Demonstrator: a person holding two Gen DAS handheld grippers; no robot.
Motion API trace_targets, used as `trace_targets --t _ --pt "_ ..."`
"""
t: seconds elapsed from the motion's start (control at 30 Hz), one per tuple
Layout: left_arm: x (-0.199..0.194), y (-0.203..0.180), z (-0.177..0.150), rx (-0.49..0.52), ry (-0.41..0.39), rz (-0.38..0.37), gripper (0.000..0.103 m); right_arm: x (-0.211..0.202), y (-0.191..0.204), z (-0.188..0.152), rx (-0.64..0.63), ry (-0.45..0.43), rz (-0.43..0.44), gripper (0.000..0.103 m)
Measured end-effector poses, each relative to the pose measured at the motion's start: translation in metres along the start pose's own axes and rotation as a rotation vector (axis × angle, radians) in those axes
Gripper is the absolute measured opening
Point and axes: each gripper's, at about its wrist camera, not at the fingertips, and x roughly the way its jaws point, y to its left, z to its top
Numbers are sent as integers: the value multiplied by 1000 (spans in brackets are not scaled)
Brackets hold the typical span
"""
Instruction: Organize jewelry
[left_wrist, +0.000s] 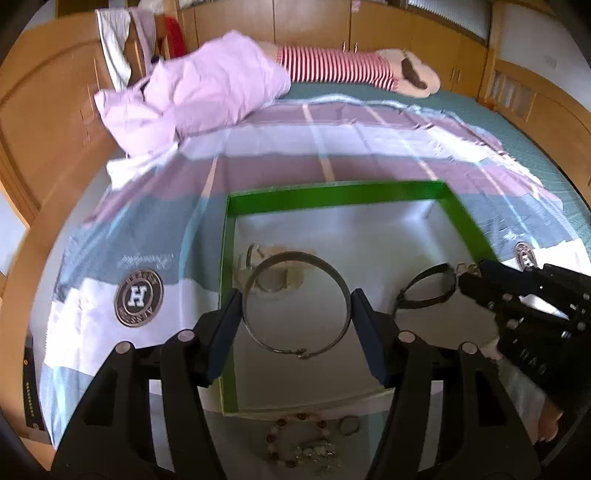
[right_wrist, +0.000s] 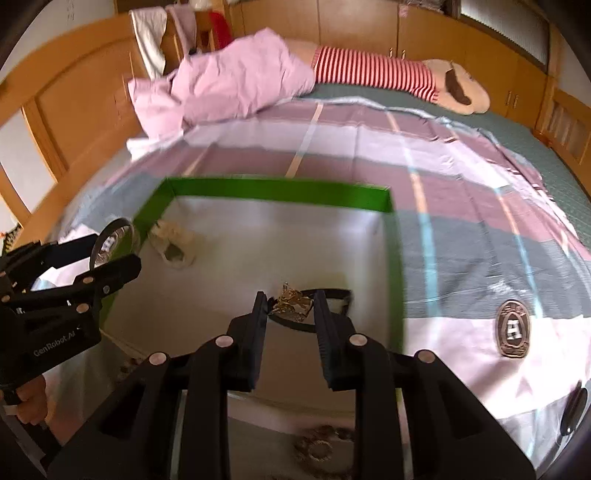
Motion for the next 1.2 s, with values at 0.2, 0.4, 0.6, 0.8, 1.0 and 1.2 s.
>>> trace_targets --t 0.2,0.4,0.6,0.8,1.0,1.2 --pt "18 -11 -6 40 39 -4 61 11 3 -4 7 25 -41 40" --pt "1 -23 -18 81 2 9 65 -36 -10 -10 50 -32 -32 49" --pt "-38 -25 -46 84 -38 -12 69 -78 -32 -44 129 -39 -5 60" --pt "-52 16 -89 -78 24 -31 71 -66 -53 -100 200 89 -32 63" --pt "-48 29 -120 -150 104 -40 71 -50 -48 -147 196 194 -3 63" --pt "-39 5 -131 -62 130 -24 72 -51 -27 -161 127 216 11 63"
